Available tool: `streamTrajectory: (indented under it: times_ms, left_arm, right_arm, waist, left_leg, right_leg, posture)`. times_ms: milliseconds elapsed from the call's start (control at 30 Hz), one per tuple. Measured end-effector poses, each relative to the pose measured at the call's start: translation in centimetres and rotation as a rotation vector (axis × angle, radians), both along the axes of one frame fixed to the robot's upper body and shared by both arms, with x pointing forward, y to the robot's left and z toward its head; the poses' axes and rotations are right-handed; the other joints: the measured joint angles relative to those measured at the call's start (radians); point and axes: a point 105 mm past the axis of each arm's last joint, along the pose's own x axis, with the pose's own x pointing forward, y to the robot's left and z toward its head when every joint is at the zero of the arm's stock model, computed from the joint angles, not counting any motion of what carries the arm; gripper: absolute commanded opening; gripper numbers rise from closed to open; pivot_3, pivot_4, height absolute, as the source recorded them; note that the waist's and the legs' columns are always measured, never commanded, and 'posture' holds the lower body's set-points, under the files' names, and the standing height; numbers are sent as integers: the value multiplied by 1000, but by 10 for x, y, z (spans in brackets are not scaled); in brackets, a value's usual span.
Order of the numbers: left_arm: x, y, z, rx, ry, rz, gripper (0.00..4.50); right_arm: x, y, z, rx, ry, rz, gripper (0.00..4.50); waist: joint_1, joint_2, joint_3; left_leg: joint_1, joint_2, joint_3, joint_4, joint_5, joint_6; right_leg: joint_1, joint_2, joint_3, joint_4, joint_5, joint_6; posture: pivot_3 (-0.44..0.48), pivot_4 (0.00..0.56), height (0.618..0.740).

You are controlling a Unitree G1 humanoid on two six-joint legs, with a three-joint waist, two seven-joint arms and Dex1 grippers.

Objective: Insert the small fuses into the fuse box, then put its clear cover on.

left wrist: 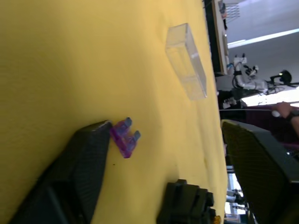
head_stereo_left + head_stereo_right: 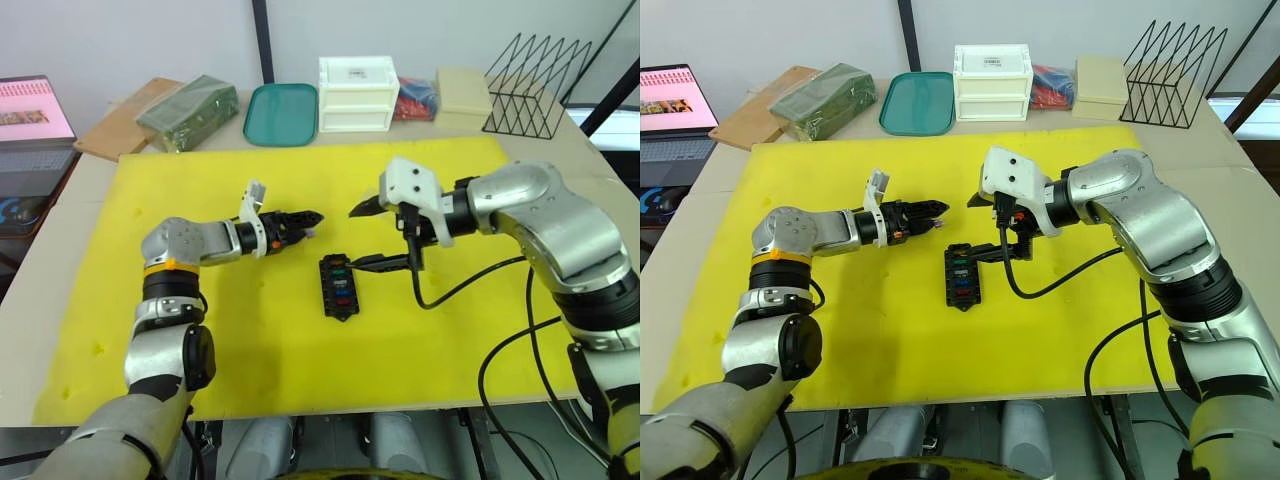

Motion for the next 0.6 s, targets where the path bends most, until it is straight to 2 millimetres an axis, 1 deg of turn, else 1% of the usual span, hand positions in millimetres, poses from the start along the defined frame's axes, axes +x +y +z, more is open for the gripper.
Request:
streamTrajectory:
  times_ms: [267, 600]
  left_arm:
    - [2, 3, -11, 78, 10, 17, 85]
    - [2, 5, -12, 99, -1, 6, 37]
  right_arm:
    - [0, 0, 0, 0, 0, 0, 4500]
    - [0, 2, 0, 2, -2, 3, 4500]
  waist:
    - [-2, 0, 0]
    - [-5, 0, 0]
  left_leg:
    - [0, 0, 0, 0, 0, 0]
    - [0, 1, 0, 0, 0, 0]
  right_leg:
    - [0, 0, 0, 0, 0, 0]
    - [0, 1, 0, 0, 0, 0]
  posture:
    - [0, 150, 740]
    - [0, 150, 740]
